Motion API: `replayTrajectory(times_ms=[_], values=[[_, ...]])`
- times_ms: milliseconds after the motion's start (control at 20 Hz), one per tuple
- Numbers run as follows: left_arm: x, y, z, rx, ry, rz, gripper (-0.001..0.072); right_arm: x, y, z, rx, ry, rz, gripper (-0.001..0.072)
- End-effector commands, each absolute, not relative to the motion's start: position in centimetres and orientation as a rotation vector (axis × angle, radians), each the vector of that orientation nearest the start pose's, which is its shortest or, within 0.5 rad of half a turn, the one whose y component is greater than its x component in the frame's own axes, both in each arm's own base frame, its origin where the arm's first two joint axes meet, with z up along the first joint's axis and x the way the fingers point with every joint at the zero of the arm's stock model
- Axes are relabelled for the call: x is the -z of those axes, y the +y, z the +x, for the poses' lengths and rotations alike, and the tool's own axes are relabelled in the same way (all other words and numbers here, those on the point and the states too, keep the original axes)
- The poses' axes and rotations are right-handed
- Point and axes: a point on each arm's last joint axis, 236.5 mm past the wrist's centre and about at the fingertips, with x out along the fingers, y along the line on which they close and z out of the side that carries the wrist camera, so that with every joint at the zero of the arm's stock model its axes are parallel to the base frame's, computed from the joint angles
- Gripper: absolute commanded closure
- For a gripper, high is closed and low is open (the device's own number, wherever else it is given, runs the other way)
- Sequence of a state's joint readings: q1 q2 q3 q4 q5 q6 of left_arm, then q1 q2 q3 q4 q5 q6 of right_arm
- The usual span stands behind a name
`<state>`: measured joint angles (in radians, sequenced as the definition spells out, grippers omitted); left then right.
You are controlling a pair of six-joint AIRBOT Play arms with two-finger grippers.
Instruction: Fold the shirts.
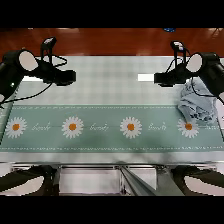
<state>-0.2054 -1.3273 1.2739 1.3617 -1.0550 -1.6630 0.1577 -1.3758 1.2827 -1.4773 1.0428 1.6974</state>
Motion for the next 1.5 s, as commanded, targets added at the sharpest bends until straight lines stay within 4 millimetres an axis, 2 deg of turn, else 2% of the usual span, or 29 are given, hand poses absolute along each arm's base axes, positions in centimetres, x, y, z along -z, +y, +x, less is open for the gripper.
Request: replayTrajectory(times_ms=[0,600,750,950,1050,1100,1150,1200,1250,1350,1400,1450], values=[[-4.5,-13.1,41.6,0.238,1.135,-0.16,0.0693,-2.5,8.8,43.2,-0.113,1.15,0.111,0.0685],[-4.4,-13.1,41.7,0.238,1.135,-0.16,0.0693,-2.5,8.8,43.2,-0.113,1.15,0.111,0.0685],[-4.6,-13.2,42.6,0.235,1.098,-0.167,0.0693,-2.7,8.8,43.7,-0.114,1.128,0.114,0.0685],[-5.0,-13.3,44.5,0.231,1.026,-0.179,0.0693,-3.5,9.1,45.2,-0.117,1.056,0.124,0.0684],[-4.5,-13.3,45.5,0.225,1.003,-0.183,0.0684,-4.2,9.2,46.3,-0.119,0.999,0.129,0.0684],[-3.9,-13.0,46.0,0.213,0.998,-0.169,0.0559,-4.7,9.1,47.4,-0.118,0.95,0.128,0.0612],[-2.9,-12.3,46.3,0.195,1.009,-0.13,0.0228,-5.2,8.7,48.2,-0.109,0.909,0.106,0.0397],[-1.9,-11.3,46.0,0.176,1.041,-0.086,0.0198,-5.8,8.0,49.1,-0.092,0.862,0.07,0.0295],[-1.0,-9.5,45.1,0.14,1.105,-0.037,0.02,-6.6,6.1,49.6,-0.039,0.84,0.041,0.0296],[-0.2,-6.0,42.7,0.106,1.219,0.029,0.0199,-8.0,-1.0,48.9,0.176,0.87,0.034,0.0297],[-0.4,-4.4,41.7,0.105,1.249,0.051,0.02,-8.2,-5.1,47.7,0.268,0.899,0.029,0.0299],[-1.0,-3.0,40.7,0.096,1.258,0.054,0.0199,-7.2,-8.7,45.6,0.351,0.969,0.049,0.0301]])
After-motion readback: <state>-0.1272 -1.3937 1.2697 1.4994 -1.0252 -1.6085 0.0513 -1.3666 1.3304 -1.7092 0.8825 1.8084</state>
